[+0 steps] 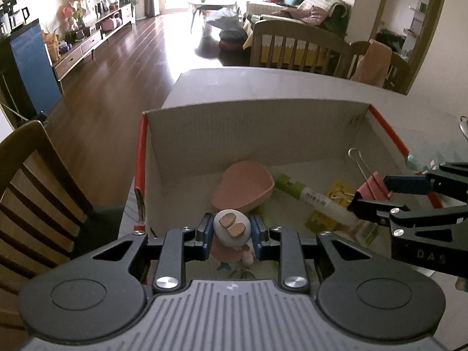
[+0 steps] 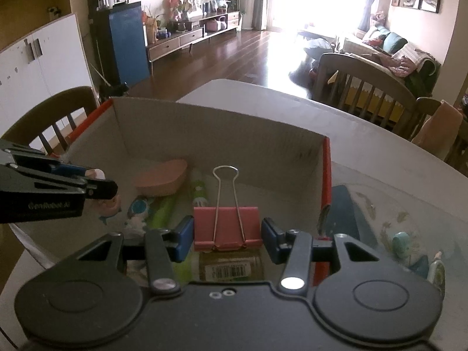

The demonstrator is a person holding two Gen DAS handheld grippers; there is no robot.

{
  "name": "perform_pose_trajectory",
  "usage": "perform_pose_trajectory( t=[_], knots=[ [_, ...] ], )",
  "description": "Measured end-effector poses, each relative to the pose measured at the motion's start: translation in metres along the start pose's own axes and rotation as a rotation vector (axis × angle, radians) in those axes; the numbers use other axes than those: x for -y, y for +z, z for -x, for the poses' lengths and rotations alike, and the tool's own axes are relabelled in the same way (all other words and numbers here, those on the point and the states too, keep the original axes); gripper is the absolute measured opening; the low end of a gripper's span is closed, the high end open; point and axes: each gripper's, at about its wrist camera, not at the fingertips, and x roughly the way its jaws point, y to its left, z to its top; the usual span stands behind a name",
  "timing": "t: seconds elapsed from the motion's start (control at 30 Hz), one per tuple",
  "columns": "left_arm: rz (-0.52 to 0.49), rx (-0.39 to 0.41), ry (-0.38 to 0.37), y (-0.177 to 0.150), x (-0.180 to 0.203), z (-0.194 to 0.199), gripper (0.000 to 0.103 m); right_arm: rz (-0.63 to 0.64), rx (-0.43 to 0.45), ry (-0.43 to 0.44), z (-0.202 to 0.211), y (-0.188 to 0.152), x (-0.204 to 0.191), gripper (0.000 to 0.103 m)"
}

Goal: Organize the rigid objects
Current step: 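Lower both tools into the shoebox and open them to release the items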

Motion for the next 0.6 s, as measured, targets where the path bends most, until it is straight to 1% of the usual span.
perform_pose_trajectory(
  t=[0.1, 0.2, 0.6],
  knots=[
    [-0.011, -0.015, -0.004, -0.004, 0.002, -0.003, 0.026, 0.002, -0.01, -0.002, -0.005, 0.001, 0.0, 0.049],
    [-0.019, -0.049, -0.01, -0.01, 0.004, -0.009, 0.026, -0.004, -0.021, 0.002, -0.005, -0.001, 0.0, 0.049],
    [-0.027, -0.094, -0.032, -0.022, 0.012, -0.008, 0.026, -0.037, -0.028, 0.027, 0.006, -0.008, 0.004, 0.05]
  ],
)
